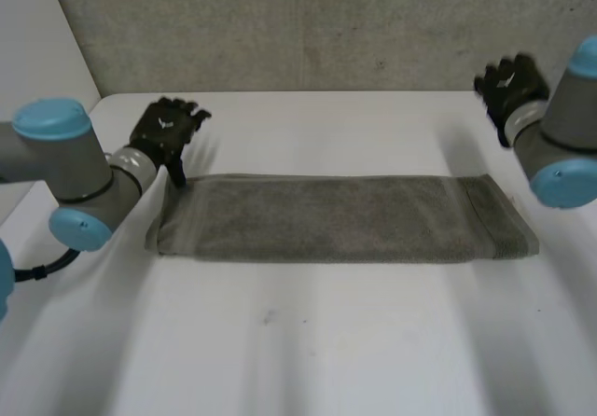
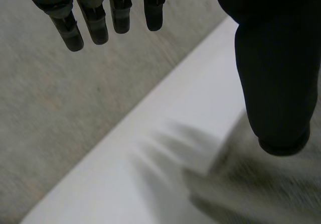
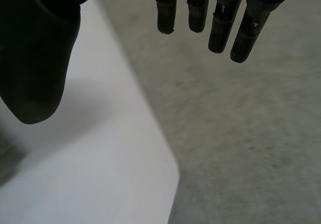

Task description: Fold the towel.

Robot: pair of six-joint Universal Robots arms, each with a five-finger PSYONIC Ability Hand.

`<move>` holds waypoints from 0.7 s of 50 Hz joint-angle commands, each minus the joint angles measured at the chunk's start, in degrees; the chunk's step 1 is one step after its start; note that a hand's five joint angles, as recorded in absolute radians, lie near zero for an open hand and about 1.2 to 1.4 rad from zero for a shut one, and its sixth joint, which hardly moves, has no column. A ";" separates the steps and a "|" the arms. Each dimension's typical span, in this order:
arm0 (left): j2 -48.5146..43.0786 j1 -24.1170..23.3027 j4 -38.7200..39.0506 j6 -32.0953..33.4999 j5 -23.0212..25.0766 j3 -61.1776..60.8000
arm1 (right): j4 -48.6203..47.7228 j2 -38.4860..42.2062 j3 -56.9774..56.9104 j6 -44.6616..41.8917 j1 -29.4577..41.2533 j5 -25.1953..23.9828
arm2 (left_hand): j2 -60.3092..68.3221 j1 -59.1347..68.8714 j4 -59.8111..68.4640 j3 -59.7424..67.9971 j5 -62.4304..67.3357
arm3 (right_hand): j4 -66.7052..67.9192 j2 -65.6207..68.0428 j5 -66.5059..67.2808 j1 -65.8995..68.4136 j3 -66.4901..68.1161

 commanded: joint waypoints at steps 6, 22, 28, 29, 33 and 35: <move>18.12 -1.63 -0.36 -13.92 -0.47 -11.87 | -0.02 -18.13 13.85 16.19 -0.10 -0.55 | 0.24 -0.18 0.33 0.29 -1.74 | -5.09 -4.33 -3.54 -3.44 -4.12; 33.26 -1.98 -0.01 -19.74 -0.20 -32.62 | -0.37 -32.04 41.83 16.36 -0.80 -9.61 | 1.76 1.34 1.84 1.80 -0.23 | -5.09 -4.33 -3.54 -3.44 -4.12; 33.53 -2.34 0.17 -19.48 -0.47 -36.06 | -0.90 -32.56 48.51 16.28 -3.08 -9.52 | 3.10 2.68 3.19 3.15 1.11 | -5.09 -4.33 -3.54 -3.44 -4.12; 33.27 -2.34 0.17 -19.48 -0.56 -37.19 | -0.99 -32.56 49.99 16.01 -4.04 -9.61 | 3.27 2.85 3.35 3.32 1.28 | -5.09 -4.33 -3.54 -3.44 -4.12; 32.30 -2.25 0.34 -19.48 -0.56 -39.83 | -2.13 -32.12 52.20 15.75 -5.37 -9.78 | 4.61 4.19 4.69 4.66 2.62 | -5.09 -4.33 -3.54 -3.44 -4.12; 31.60 -2.25 0.78 -19.56 -0.64 -40.36 | -5.28 -30.90 53.77 15.75 -6.33 -10.83 | 4.62 4.20 4.70 4.66 2.63 | -0.02 0.75 1.53 1.63 0.95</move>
